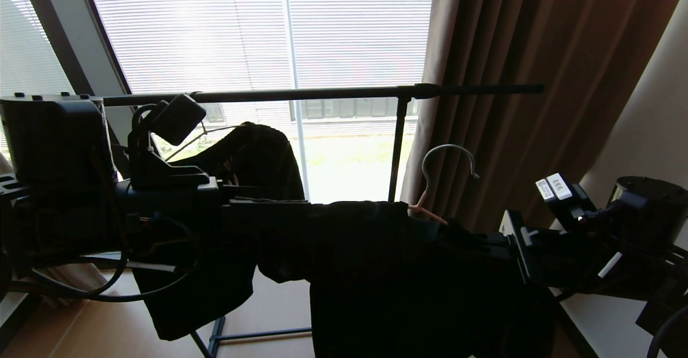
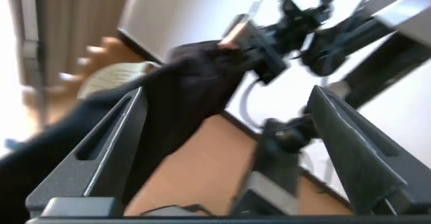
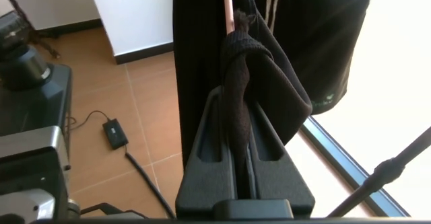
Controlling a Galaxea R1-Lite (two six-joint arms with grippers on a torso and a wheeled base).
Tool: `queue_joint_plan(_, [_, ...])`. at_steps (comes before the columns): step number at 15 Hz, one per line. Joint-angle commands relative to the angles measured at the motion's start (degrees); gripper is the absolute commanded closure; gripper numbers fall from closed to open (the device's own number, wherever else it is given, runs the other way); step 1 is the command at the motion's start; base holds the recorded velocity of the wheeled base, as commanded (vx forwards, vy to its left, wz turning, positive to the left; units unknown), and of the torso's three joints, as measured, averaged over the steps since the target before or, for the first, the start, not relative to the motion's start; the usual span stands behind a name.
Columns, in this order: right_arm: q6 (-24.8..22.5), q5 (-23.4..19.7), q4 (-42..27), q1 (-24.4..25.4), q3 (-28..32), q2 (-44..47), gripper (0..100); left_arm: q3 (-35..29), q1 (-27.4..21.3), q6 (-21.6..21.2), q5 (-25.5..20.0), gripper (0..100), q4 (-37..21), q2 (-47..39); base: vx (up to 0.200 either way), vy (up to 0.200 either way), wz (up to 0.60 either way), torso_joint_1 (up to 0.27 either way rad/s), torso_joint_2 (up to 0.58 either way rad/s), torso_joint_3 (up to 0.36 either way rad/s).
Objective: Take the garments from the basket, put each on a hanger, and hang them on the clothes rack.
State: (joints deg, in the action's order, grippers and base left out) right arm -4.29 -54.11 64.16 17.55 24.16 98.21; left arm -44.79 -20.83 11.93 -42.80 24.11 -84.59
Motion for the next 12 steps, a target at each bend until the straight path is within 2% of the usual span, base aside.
queue_joint_plan(1, [-0.19,-2.4,-0.09,-2.7,-0.08,0.41,100,4.27,6.68,-4.64,-4.92,0,0.32,0.48,0.0,0.0,0.0,0.0,0.0,0.0])
queue_joint_plan(2, [-0.19,-3.1,-0.09,-3.05,-0.08,0.49,100,5.06,8.44,-5.87,-8.44,0,0.67,0.3,0.0,0.0,0.0,0.0,0.0,0.0])
queue_joint_plan(3, [-0.19,-4.68,-0.09,-3.93,-0.08,0.58,100,6.91,13.1,-8.59,-16.79,0,3.13,-1.54,0.0,0.0,0.0,0.0,0.0,0.0])
queue_joint_plan(4, [-0.19,-5.12,-0.09,-4.2,-0.08,0.67,100,7.7,14.59,-9.47,-18.9,0,4.36,-2.16,0.0,0.0,0.0,0.0,0.0,0.0])
queue_joint_plan(6, [-0.1,-7.59,-0.09,-5.6,0.1,0.76,100,12.18,18.55,-11.06,-25.84,0,13.06,-8.05,0.0,0.0,0.0,0.0,0.0,0.0])
queue_joint_plan(9, [-0.1,-10.13,-0.09,-5.78,0.01,0.41,100,13.41,19.95,-11.06,-27.07,0,20.62,-12.62,0.0,0.0,0.0,0.0,0.0,0.0])
queue_joint_plan(11, [-0.1,-11.45,0.0,-5.78,-0.34,-0.03,100,14.29,20.13,-11.14,-32.08,0,24.05,-15.52,0.0,0.0,0.0,0.0,0.0,0.0])
queue_joint_plan(12, [-0.1,-11.89,0.0,-5.78,-0.34,-0.12,100,14.82,20.66,-11.06,-33.14,0,26.25,-16.66,0.0,0.0,0.0,0.0,0.0,0.0])
